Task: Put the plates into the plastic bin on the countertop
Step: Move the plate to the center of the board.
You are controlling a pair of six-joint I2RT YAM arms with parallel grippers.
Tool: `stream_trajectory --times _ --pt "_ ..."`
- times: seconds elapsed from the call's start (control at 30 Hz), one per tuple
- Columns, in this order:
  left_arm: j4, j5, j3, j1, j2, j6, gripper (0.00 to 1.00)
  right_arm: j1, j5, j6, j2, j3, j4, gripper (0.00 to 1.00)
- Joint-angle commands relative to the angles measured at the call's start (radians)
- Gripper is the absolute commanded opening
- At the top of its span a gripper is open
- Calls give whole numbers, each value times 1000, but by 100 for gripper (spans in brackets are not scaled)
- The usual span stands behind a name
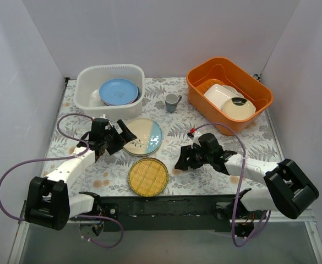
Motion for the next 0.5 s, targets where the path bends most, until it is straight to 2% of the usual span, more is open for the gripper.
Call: stream_trajectory --times 0.0,0.47 --pt "-19 -19 -37 -8 -56 -11 98 53 -36 30 84 73 109 74" --pt "-36 -23 -71 -8 -66 3 98 178 -38 32 286 196 119 61"
